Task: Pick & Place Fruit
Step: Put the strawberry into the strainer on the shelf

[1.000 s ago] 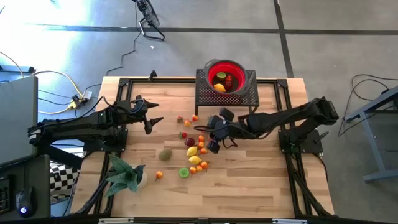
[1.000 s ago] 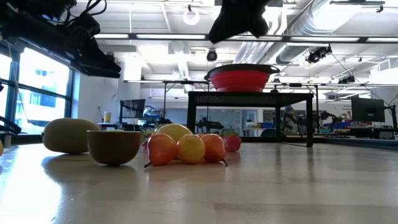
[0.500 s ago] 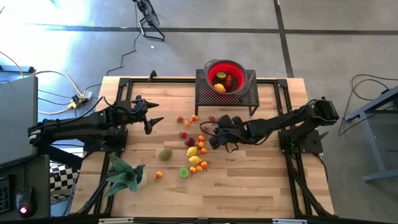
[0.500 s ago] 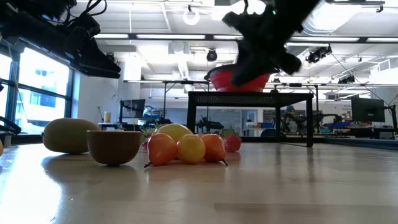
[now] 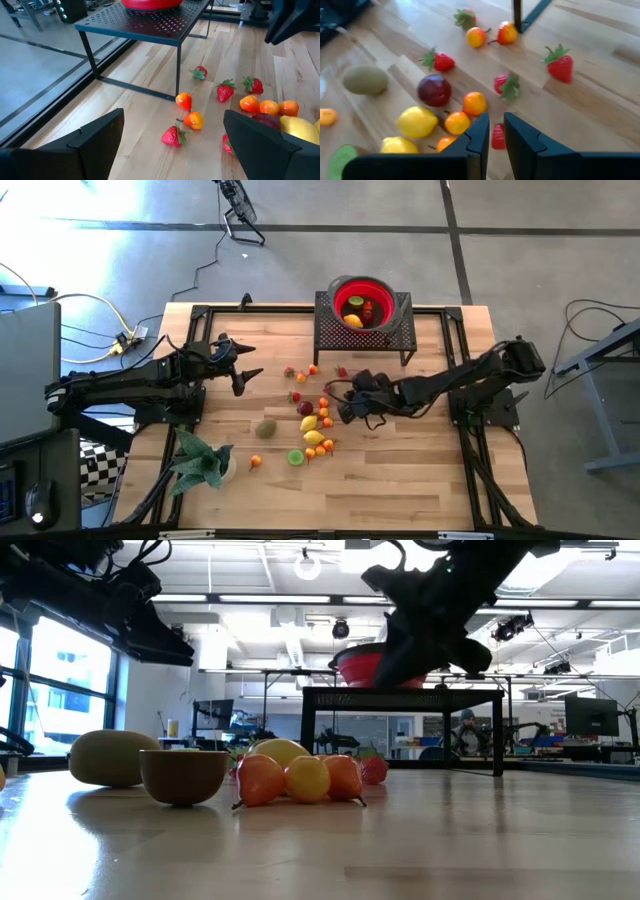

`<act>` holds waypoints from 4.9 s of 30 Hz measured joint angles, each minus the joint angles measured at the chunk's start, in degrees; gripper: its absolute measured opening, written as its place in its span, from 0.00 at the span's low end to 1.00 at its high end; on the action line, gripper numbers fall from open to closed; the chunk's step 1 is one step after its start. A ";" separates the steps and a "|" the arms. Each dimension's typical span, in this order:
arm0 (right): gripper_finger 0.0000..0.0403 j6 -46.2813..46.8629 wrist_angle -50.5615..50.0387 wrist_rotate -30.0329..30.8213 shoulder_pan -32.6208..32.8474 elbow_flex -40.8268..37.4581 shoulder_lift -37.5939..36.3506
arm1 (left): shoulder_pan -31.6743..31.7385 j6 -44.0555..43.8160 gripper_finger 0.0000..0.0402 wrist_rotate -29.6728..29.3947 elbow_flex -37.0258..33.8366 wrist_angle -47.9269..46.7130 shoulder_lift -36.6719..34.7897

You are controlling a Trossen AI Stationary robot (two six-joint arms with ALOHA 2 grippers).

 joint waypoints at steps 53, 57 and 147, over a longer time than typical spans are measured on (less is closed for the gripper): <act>0.41 0.46 3.54 3.02 -2.26 0.04 8.28 | 0.00 3.04 0.84 0.04 0.02 1.33 0.02; 0.54 0.51 3.54 2.89 -2.53 0.04 8.28 | 0.00 3.04 0.84 0.04 0.02 1.33 0.02; 0.53 4.44 9.62 -0.69 -2.58 0.04 13.54 | 0.01 3.08 0.84 0.03 0.02 1.36 0.00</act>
